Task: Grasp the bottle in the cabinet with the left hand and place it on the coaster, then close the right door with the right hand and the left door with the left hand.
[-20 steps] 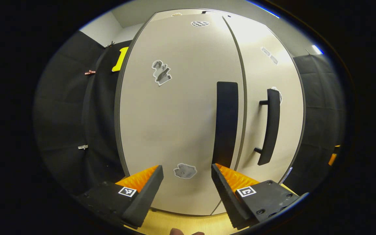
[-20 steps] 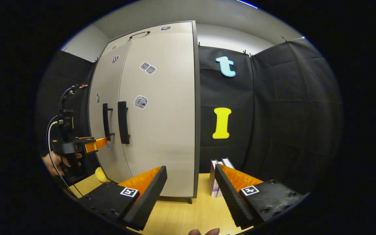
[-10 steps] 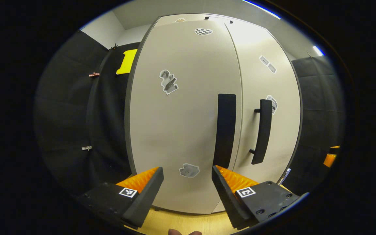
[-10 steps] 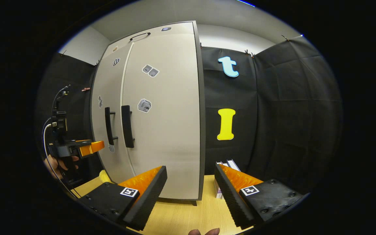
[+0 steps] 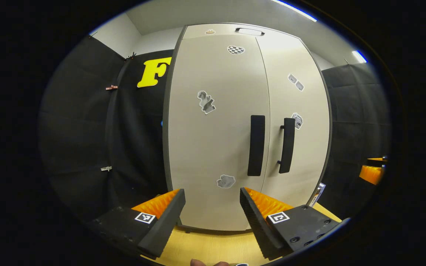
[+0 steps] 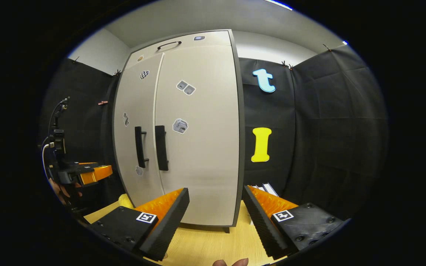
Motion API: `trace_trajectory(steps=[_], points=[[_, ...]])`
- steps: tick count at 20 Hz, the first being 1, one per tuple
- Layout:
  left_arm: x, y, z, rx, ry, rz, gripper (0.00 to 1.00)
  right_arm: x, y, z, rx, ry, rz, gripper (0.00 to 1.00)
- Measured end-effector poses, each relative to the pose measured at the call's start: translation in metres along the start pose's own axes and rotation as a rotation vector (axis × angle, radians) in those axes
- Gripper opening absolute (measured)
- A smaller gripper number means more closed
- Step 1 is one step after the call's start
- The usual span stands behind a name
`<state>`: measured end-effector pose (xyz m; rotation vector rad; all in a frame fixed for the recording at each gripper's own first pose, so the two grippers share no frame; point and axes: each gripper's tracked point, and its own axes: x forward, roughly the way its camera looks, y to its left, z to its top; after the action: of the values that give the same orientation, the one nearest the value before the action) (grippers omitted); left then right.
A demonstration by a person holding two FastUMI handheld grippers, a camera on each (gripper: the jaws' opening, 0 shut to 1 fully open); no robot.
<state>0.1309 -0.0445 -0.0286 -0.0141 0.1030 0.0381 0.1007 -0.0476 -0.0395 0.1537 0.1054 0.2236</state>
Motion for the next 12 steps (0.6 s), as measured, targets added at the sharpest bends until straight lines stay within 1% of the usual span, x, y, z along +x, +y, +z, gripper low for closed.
trace_trajectory(steps=[6,9,12], points=[[-0.035,0.018,0.006,0.056,-0.021,0.008,0.95,-0.003,0.024,0.005,-0.006,-0.009,0.021,0.98],[-0.051,0.023,0.005,0.054,-0.029,0.005,0.95,-0.004,0.034,0.007,-0.010,-0.013,0.025,0.98],[-0.065,0.026,0.001,0.030,-0.023,0.003,0.95,-0.004,0.041,0.008,-0.019,-0.020,0.020,0.98]])
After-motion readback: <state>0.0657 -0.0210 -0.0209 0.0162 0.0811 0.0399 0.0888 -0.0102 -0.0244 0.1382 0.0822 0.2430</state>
